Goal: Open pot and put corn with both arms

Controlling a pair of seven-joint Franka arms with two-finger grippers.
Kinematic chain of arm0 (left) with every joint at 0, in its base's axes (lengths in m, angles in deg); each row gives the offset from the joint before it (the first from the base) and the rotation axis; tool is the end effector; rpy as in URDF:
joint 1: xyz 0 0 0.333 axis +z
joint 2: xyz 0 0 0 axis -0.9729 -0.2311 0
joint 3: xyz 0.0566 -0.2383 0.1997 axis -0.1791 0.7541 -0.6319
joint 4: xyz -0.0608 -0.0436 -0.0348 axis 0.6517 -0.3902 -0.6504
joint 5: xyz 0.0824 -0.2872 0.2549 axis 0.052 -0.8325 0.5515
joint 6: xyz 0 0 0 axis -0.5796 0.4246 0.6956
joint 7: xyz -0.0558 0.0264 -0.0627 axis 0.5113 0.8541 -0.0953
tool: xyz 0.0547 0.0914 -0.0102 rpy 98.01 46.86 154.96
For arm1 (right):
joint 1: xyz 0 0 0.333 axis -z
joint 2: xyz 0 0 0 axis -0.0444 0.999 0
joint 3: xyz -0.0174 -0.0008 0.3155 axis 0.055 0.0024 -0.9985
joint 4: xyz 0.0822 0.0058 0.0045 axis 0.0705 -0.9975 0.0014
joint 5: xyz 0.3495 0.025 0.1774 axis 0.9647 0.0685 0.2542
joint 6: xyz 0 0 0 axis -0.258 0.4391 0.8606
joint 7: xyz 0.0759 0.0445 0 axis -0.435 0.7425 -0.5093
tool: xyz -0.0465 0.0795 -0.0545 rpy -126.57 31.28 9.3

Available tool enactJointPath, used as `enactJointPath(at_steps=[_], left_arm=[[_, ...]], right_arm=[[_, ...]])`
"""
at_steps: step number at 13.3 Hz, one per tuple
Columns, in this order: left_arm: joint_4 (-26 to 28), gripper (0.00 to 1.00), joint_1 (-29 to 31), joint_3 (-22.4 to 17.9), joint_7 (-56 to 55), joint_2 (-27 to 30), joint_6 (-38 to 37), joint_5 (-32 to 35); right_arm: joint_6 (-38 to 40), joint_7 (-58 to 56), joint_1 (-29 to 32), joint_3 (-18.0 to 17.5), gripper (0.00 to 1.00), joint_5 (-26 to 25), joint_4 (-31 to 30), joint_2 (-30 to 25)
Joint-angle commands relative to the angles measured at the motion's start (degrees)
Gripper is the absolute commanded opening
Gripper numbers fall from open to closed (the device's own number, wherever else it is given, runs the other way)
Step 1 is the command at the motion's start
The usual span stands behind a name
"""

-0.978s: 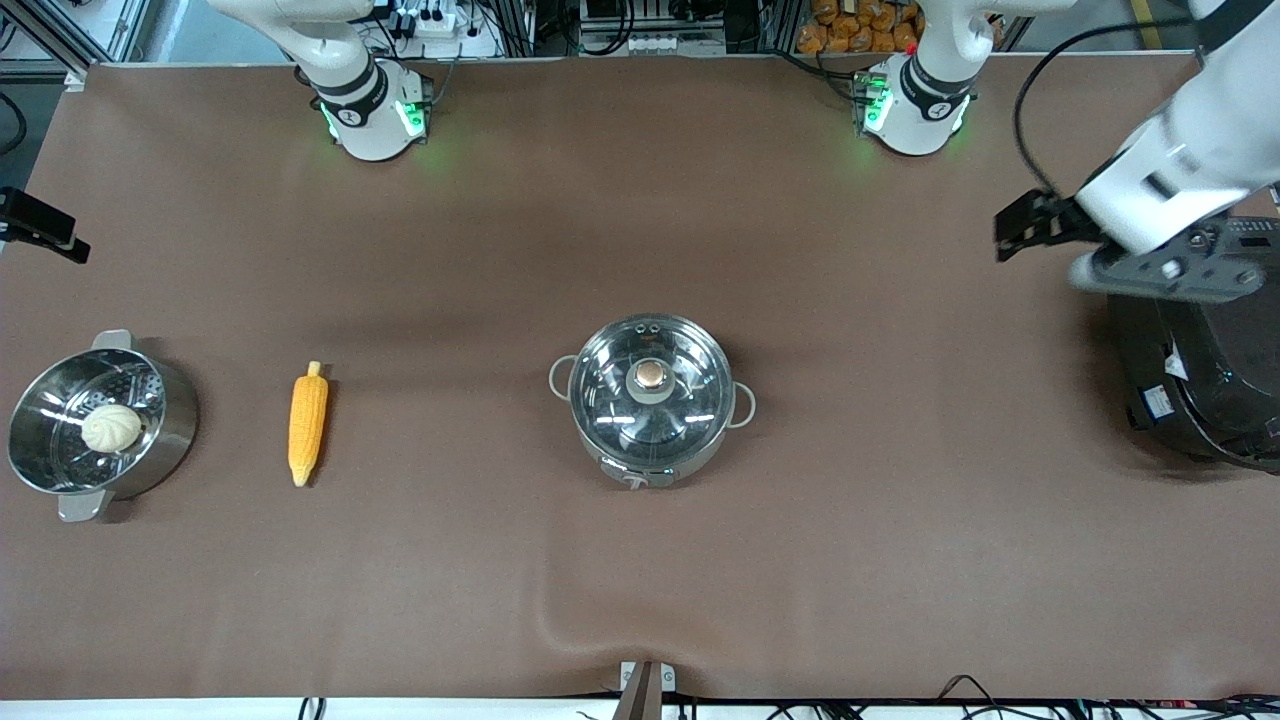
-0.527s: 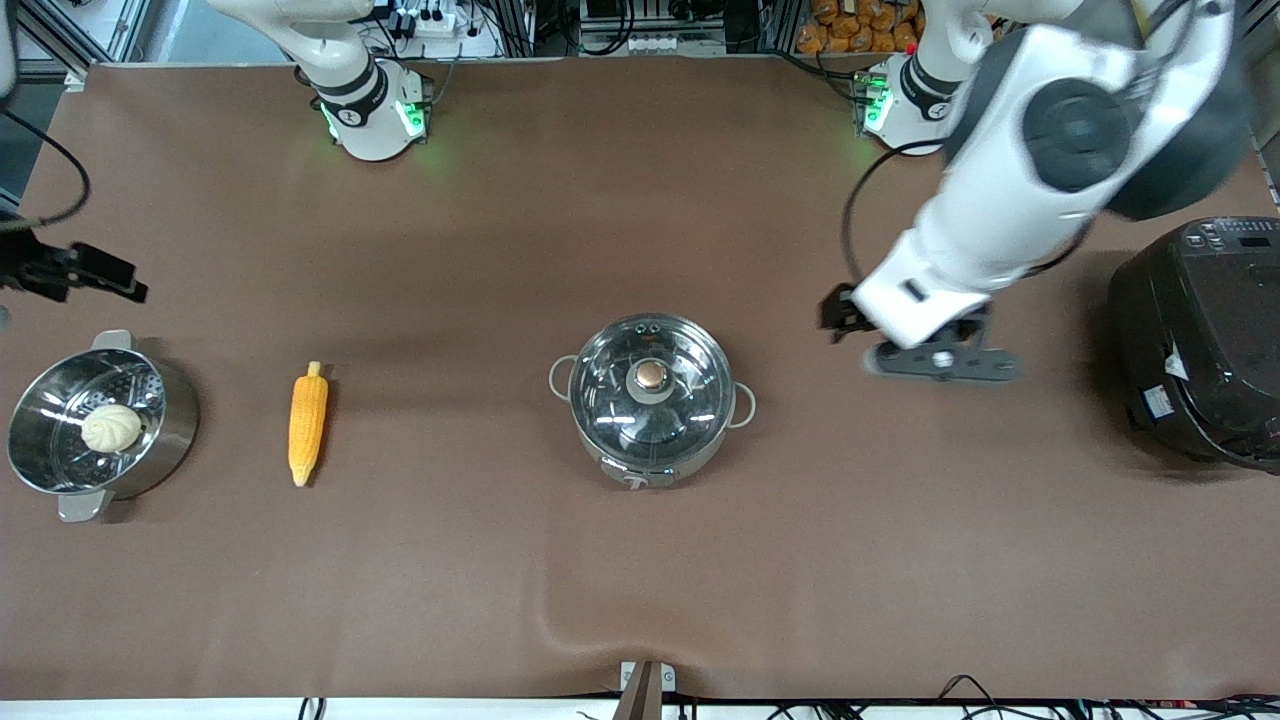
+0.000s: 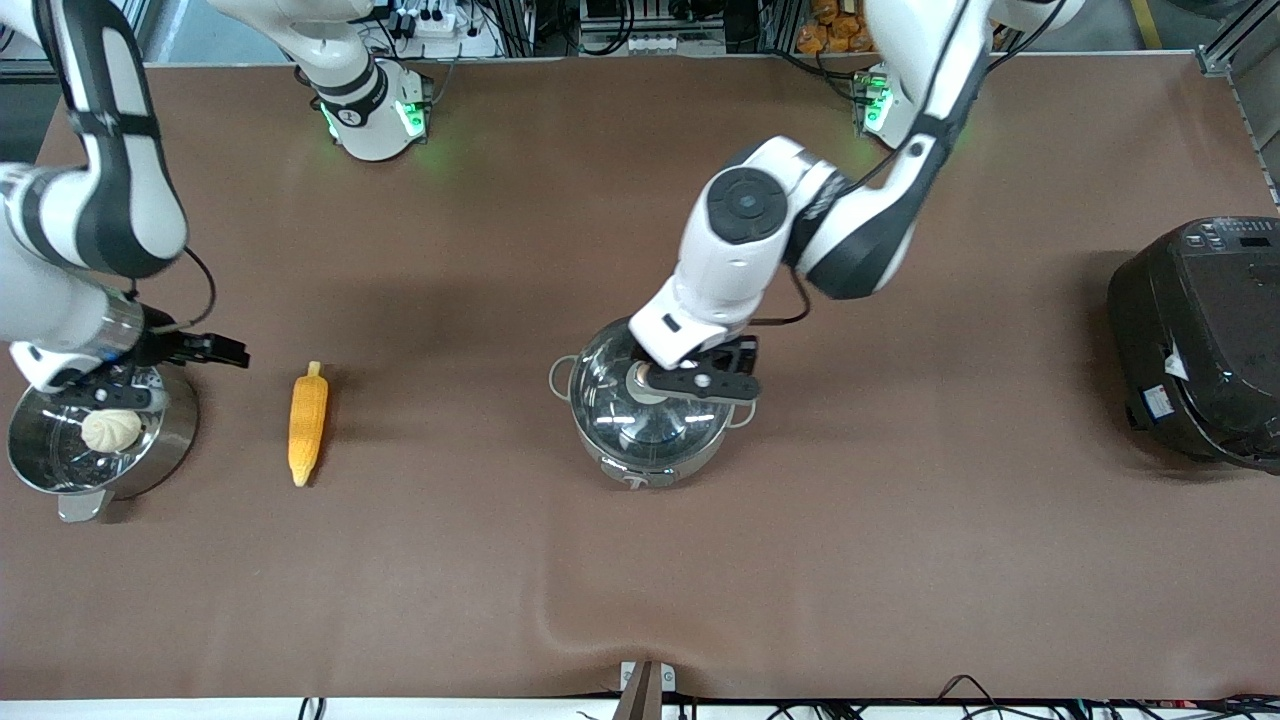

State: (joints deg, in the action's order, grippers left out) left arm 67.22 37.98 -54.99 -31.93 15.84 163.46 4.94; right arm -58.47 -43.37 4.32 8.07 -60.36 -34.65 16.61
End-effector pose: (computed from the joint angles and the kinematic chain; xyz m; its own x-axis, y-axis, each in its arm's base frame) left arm 0.5641 -0.4780 0.3862 0.9871 -0.1098 0.1169 -0.1225 -0.9866 0.1080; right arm 0.5782 -0.0804 0.3415 0.9892 -0.0576 -0.1348 -0.0615 -0.9978 -0.0244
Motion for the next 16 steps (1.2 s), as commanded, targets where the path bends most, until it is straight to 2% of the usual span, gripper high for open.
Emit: enactJointPath(at_steps=[1,3,7,8,10,11,12,14,15,16], left_arm=[[-2.5,1.0,-4.8,-4.7,-1.8,-3.0,3.0,0.7],[-2.5,1.0,-7.4,-6.7,-2.5,-4.1,3.9,0.7],[-2.4,1.0,-8.1,-6.7,-3.3,-4.9,4.0,0.7],[-2.3,0.85,-8.1,-6.6,-5.6,-4.8,4.0,0.6],[-2.2,0.11,-8.2,-6.4,-7.7,-4.8,4.0,0.3],[-2.1,0.0,-8.2,-6.4,-7.7,-4.8,3.7,0.3],[-2.1,0.0,-8.3,-6.4,-7.7,-4.8,3.5,0.3],[-2.1,0.0,-8.3,-6.4,-7.7,-4.5,3.4,0.3],[-2.1,0.0,-8.3,-6.3,-7.7,-4.1,3.3,0.3],[-2.1,0.0,-8.2,-6.3,-7.7,-3.4,2.1,0.2]], right_arm=[[-4.1,0.2,-2.1,-0.1,1.0,0.5,1.0,4.4],[-5.7,-0.2,-2.6,-0.1,1.0,0.5,1.3,7.0],[-14.5,-4.1,-2.6,-0.2,1.0,0.7,1.3,15.0],[-15.3,-4.1,-2.8,-0.2,1.0,0.8,1.4,16.0],[-16.1,-4.1,-3.8,-0.3,1.0,1.1,1.8,16.9],[-16.9,-4.1,-3.8,-0.3,0.98,1.4,2.0,17.6],[-17.9,-4.1,-3.8,-0.3,0.87,1.8,2.2,18.4],[-17.4,-4.1,-4.1,-0.3,0.58,1.8,2.9,18.5],[-17.1,-4.1,-4.0,-0.4,0.41,1.8,2.9,18.5],[-16.4,-4.1,-3.9,-1.1,0.15,1.9,2.6,18.5]])
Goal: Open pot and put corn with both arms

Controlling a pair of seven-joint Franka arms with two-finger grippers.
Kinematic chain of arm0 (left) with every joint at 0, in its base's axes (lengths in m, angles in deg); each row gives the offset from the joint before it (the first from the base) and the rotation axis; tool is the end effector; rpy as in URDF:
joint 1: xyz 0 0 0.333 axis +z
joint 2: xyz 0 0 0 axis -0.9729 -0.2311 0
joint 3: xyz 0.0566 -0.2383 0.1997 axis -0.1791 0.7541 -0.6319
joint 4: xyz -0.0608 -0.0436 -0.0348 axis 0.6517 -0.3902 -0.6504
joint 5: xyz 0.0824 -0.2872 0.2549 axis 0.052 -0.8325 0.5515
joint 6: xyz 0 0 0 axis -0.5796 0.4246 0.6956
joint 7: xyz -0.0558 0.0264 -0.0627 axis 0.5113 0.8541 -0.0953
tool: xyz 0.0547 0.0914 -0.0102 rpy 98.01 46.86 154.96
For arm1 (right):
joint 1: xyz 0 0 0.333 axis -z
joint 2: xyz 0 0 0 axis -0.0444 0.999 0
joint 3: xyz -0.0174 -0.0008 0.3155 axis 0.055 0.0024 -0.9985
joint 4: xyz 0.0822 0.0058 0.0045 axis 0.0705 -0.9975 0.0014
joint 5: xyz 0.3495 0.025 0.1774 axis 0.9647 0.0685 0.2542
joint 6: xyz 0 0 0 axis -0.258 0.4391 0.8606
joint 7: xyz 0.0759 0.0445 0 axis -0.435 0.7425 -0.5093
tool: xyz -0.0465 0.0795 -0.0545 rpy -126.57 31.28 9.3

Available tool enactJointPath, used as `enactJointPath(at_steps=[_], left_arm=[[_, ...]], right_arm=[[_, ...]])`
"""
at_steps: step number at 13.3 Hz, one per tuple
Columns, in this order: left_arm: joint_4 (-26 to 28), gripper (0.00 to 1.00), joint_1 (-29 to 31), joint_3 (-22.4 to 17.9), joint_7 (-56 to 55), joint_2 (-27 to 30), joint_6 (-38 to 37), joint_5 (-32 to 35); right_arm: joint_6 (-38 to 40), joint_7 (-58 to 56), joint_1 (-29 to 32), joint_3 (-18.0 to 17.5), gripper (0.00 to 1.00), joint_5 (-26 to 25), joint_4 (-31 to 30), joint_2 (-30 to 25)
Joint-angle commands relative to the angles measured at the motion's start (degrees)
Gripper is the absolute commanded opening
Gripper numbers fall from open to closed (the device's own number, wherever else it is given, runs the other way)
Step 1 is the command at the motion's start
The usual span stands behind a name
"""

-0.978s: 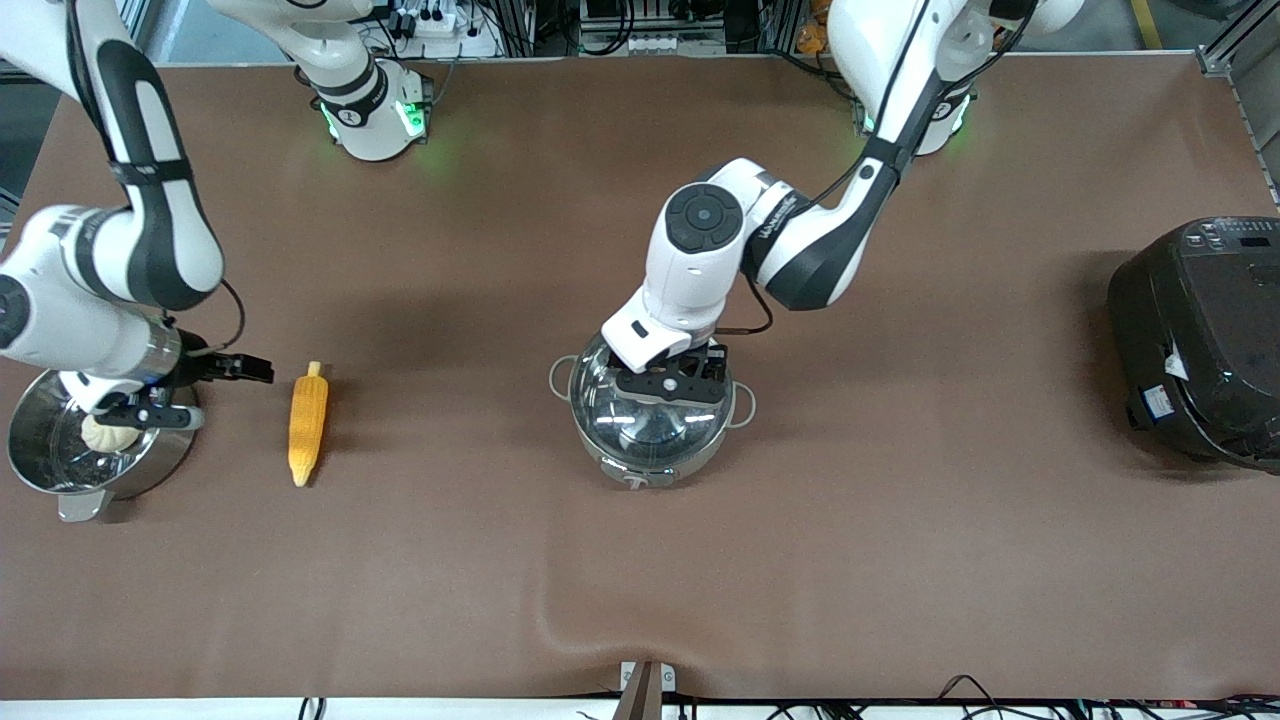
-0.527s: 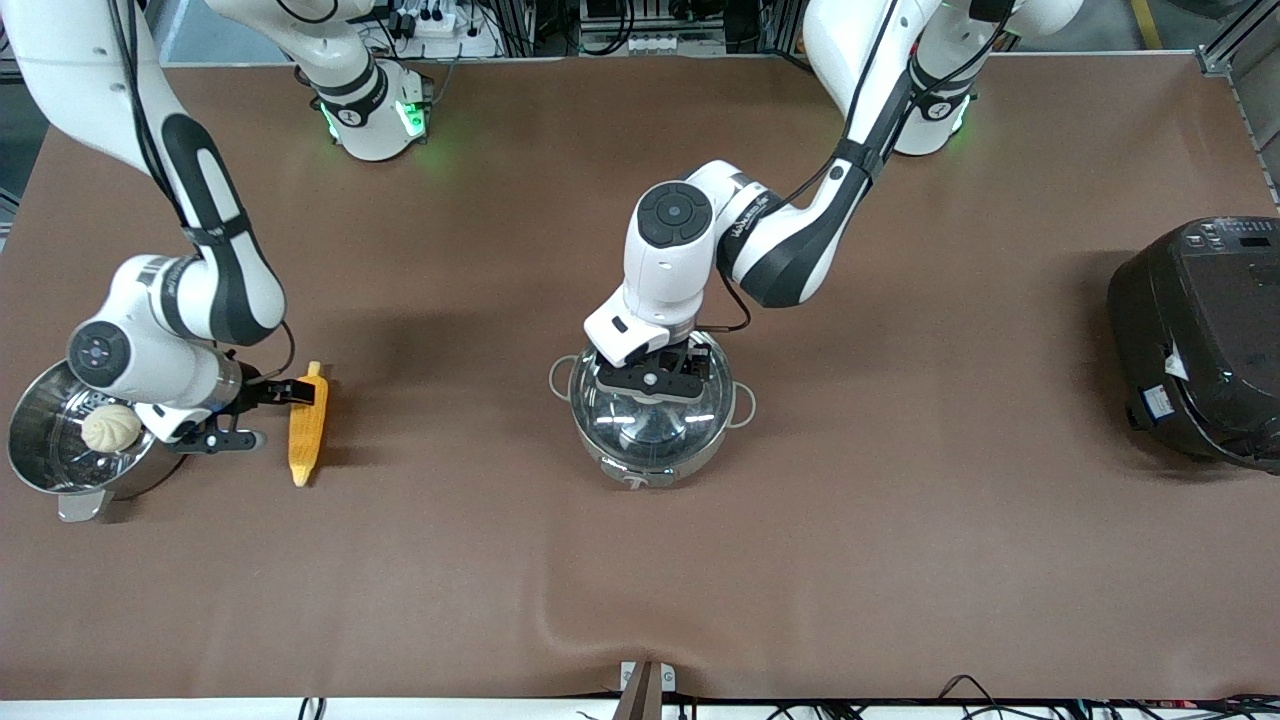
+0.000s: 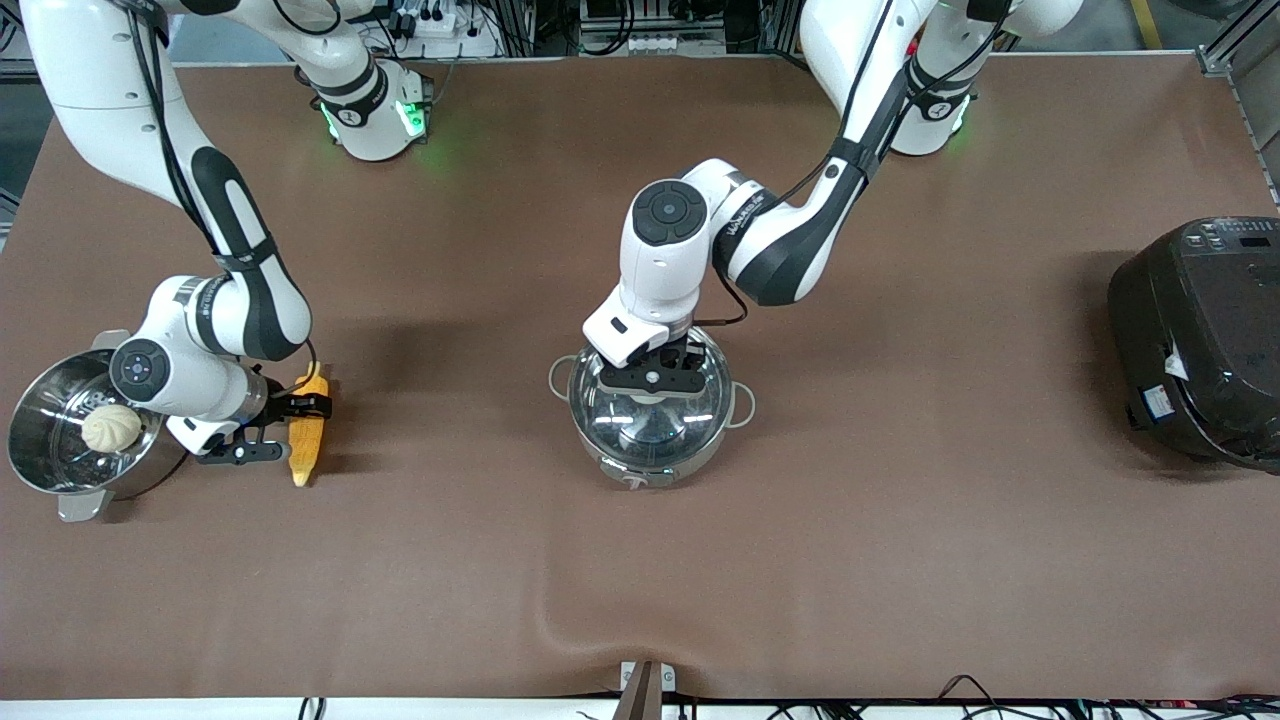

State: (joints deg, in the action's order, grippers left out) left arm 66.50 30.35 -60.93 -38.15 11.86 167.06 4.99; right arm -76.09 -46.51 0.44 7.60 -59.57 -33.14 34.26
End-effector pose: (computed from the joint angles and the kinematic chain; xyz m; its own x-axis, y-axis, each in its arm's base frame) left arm 0.5453 -0.5144 0.3478 0.9869 -0.0584 0.1505 -0.0703 -0.9947 0.0750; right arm 0.6068 -0.0403 0.1910 0.9920 0.0608 -0.1102 0.0613 -0.9981 0.0011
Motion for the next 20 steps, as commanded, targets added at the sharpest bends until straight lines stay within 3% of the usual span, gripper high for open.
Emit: enactJointPath(at_steps=[1,3,4,7,9,15,20], left_arm=[[-1.4,0.0,-0.5,-0.3,-1.5,1.7,-4.1,0.1],[-1.4,0.0,0.1,-0.5,-1.5,4.8,-6.5,-0.1],[-1.4,0.0,0.3,-0.5,-1.4,6.3,-7.5,-0.1],[-1.4,0.0,5.3,-0.4,-1.3,10.9,-11.2,-1.7],[-1.3,0.0,10.8,-0.3,-0.5,12.5,-12.5,-2.8],[0.1,0.0,24.9,-0.4,7.4,11.2,-15.6,-3.9],[6.6,0.0,29.6,-0.4,13.9,11.6,-16.2,-3.2]], right_arm=[[1.3,-1.0,0.2,-1.3,0.09,1.2,1.1,0.9],[3.7,-0.6,-0.1,-2.9,0.09,1.2,1.7,-0.3],[8.9,-0.4,-0.2,-3.2,0.11,1.2,4.7,-2.2],[32.9,-0.7,-0.7,-3.3,0.14,1.4,21.4,-2.8],[37.6,-0.1,-3.8,-4.3,0.14,2.2,27.6,-3.1],[35.1,22.8,-20.1,-4.4,0.14,7.8,34.0,-2.2],[13.5,49.4,-37.5,-4.3,0.13,7.9,34.2,3.0]])
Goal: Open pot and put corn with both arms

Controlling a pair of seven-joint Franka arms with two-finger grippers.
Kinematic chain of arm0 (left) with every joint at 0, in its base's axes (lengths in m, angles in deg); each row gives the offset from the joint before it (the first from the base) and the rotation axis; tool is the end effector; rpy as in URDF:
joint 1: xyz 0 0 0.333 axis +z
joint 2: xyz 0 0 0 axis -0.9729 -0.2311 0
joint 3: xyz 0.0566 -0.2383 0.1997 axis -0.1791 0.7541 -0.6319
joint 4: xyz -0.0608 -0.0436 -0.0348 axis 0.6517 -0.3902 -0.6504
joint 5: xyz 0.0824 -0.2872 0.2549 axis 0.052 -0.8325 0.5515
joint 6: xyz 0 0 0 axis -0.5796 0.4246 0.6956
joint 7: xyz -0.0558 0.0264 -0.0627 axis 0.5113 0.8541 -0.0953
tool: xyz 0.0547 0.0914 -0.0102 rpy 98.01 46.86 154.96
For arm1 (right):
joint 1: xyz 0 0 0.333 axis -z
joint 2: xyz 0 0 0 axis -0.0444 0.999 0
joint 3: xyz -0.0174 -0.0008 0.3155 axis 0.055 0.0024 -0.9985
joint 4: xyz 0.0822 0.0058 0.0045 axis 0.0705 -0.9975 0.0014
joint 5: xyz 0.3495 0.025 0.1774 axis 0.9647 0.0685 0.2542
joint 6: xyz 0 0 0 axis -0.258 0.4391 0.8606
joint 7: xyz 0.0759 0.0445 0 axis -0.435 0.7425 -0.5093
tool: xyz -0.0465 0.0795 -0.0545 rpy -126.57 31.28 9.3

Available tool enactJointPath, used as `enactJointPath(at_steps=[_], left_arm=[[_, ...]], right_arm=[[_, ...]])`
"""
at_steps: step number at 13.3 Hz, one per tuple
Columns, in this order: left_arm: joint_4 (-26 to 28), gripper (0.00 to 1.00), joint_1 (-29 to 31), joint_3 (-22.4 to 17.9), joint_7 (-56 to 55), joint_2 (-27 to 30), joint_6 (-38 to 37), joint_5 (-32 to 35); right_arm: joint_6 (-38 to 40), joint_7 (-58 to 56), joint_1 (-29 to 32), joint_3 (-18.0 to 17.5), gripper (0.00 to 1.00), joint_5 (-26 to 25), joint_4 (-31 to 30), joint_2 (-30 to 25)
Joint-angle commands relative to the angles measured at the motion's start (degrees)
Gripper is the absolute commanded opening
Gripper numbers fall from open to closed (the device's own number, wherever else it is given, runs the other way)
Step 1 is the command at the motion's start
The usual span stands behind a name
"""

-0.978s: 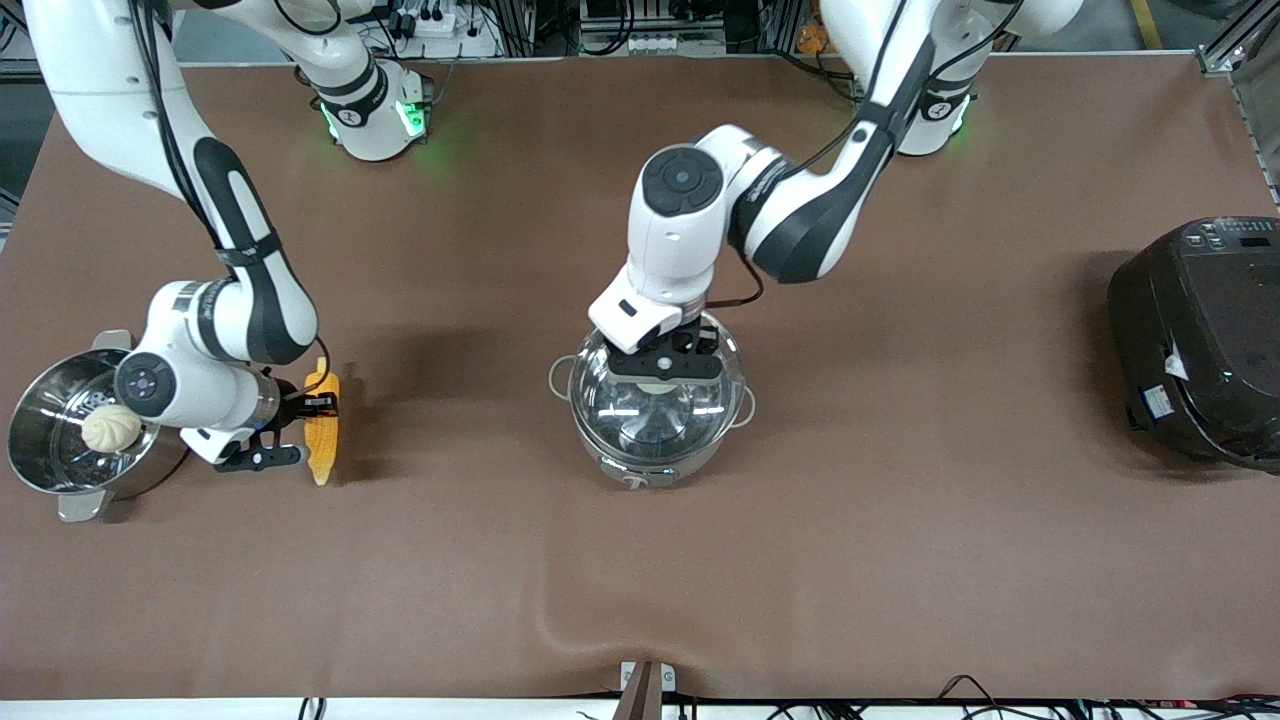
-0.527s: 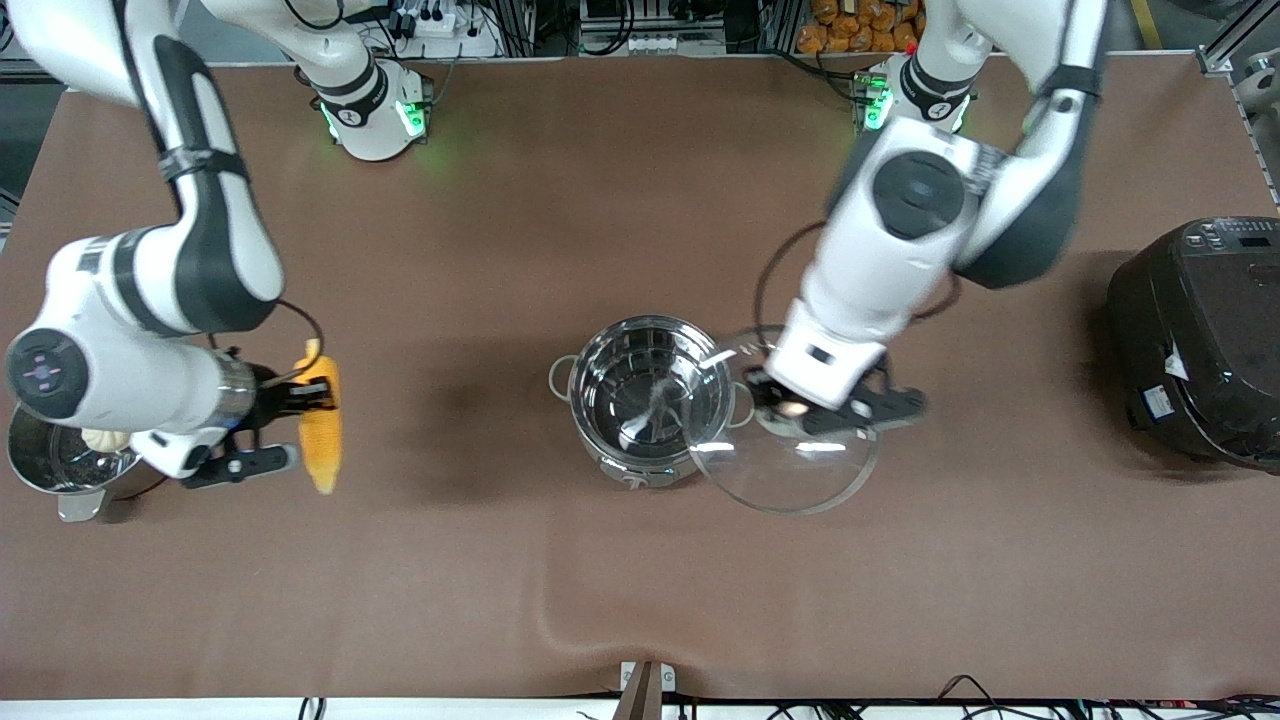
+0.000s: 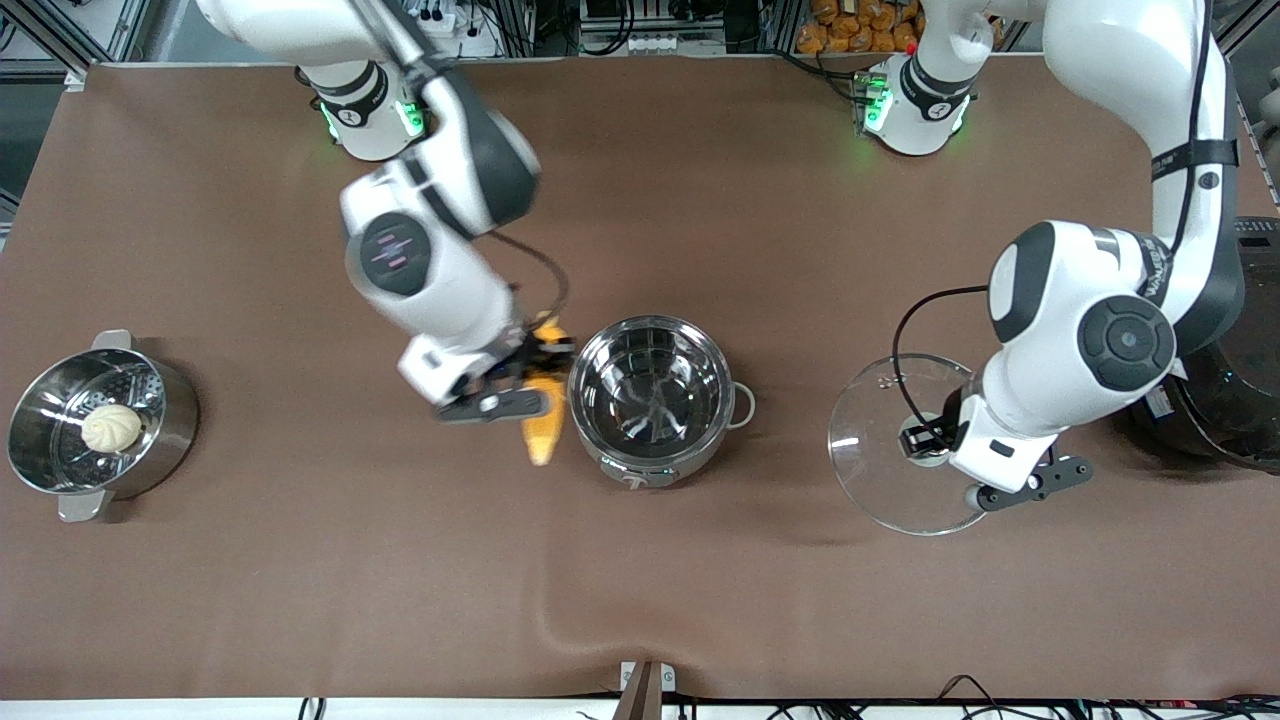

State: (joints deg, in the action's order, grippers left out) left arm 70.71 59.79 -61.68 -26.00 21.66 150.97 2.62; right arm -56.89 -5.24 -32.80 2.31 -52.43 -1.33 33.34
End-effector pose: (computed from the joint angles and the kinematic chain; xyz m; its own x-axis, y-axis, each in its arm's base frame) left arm 0.6823 -0.1616 0.4100 0.9632 0.2680 -0.0180 0.2680 -0.9634 -0.0047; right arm 0.5864 0.4181 0.4166 0.9996 -0.0262 0.0118 -0.0233 -0.9793 -0.2012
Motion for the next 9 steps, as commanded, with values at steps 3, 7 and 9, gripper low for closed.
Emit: enactJointPath(at_steps=[3,7,9], left_arm=[[11.6,0.0,-0.2,0.4,2.0,4.9,7.3,-0.8],[23.6,0.0,0.0,0.4,2.1,6.6,21.1,2.1],[26.1,0.0,1.1,0.4,2.1,4.9,27.7,2.7]], right_arm=[[-11.3,15.2,-7.9,1.1,0.13,0.2,2.4,8.4],[-10.4,15.3,-7.6,1.1,0.19,0.9,2.1,8.9],[-10.3,15.2,-6.9,1.1,0.48,0.9,1.7,9.1]])
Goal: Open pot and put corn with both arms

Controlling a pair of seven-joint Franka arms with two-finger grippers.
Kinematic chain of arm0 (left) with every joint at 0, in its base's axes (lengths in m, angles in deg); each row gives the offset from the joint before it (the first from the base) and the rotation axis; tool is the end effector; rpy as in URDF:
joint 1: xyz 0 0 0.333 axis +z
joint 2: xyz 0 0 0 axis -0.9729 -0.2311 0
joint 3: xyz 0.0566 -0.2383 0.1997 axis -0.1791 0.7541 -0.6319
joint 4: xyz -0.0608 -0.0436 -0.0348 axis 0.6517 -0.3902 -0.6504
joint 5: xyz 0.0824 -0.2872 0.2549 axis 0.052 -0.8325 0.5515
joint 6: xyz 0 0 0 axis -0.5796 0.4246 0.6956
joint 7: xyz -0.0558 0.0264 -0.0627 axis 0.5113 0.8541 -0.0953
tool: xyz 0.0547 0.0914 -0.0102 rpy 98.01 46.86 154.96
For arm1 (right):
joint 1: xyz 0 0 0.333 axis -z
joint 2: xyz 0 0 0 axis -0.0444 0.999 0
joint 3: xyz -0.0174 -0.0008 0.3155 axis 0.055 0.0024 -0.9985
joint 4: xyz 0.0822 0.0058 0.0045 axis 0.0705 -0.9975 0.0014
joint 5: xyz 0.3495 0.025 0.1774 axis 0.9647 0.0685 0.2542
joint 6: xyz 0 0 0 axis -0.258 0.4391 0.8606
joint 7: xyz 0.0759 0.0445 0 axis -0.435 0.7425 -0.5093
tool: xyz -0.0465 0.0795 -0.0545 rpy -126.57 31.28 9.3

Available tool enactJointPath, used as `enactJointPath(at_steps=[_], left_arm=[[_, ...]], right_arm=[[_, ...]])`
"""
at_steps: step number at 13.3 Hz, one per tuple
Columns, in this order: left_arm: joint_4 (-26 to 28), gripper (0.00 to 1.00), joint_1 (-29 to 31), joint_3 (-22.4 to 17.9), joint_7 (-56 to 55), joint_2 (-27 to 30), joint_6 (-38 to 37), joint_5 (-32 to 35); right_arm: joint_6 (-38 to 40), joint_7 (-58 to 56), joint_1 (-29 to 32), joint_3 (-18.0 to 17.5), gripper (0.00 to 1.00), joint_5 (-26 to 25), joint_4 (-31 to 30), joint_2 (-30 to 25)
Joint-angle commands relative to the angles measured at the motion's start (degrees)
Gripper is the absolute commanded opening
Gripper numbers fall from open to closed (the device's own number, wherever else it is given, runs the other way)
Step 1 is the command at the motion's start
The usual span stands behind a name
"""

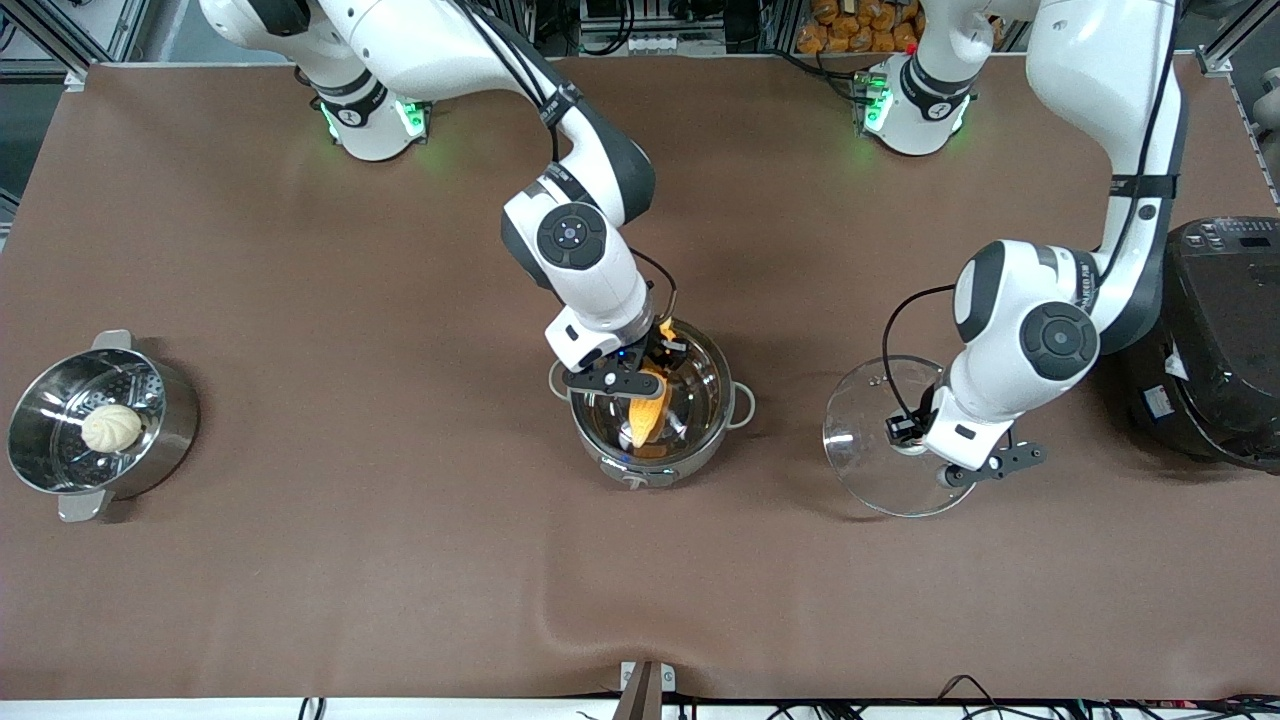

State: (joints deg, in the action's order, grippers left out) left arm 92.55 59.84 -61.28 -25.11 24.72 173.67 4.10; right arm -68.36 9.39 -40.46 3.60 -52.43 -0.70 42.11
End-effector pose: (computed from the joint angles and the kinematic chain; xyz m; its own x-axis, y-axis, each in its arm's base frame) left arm 0.6417 -0.1476 0.3050 0.9678 0.2465 0.0520 0.2464 -0.9691 0.0076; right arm 0.5568 0.4973 0.3300 0.9816 -0.1901 0.0193 -0.1812 -0.9582 -0.2215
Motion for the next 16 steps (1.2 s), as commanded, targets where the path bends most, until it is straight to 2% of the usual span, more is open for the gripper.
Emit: enactJointPath(at_steps=[1,2,3,4,5,6,9,11,15,16], left_arm=[[4.2,0.0,1.4,0.0,1.2,0.8,6.2,1.3],[4.2,0.0,1.6,-0.1,1.2,-0.4,7.0,1.3],[4.2,0.0,2.1,0.0,1.2,-1.4,8.5,1.3],[4.3,0.16,2.2,0.0,1.2,-2.2,9.6,1.3],[4.3,0.72,2.2,0.0,1.3,-2.6,9.7,1.3],[4.7,1.0,2.0,0.0,1.3,-2.3,9.6,1.3],[5.7,1.0,2.1,0.0,1.2,2.3,7.4,1.3],[5.4,1.0,2.1,-0.1,2.0,8.0,2.6,1.3],[3.7,1.0,2.1,0.1,5.6,20.3,-11.5,2.9],[2.6,1.0,2.2,0.1,7.3,22.1,-15.4,3.0]], right_arm=[[1.1,0.6,1.2,-0.2,0.72,1.0,1.2,0.5],[1.1,0.5,1.8,-0.2,0.88,1.0,1.2,0.4],[1.1,0.5,2.0,-0.2,0.97,1.0,1.2,0.3],[1.2,0.5,2.1,-0.2,0.97,1.0,1.3,0.2],[2.7,0.4,2.6,-0.2,0.97,0.9,1.7,-0.2],[6.1,0.2,3.2,-0.1,0.97,0.7,1.9,-0.5],[16.4,-2.7,6.7,0.2,1.0,-0.1,4.7,-3.3],[19.0,-6.0,9.0,1.7,1.0,-3.4,4.1,-7.7],[26.0,-9.1,18.8,2.8,1.0,-3.9,4.0,-15.1],[29.3,-15.3,22.1,2.8,1.0,-3.8,4.0,-16.5]])
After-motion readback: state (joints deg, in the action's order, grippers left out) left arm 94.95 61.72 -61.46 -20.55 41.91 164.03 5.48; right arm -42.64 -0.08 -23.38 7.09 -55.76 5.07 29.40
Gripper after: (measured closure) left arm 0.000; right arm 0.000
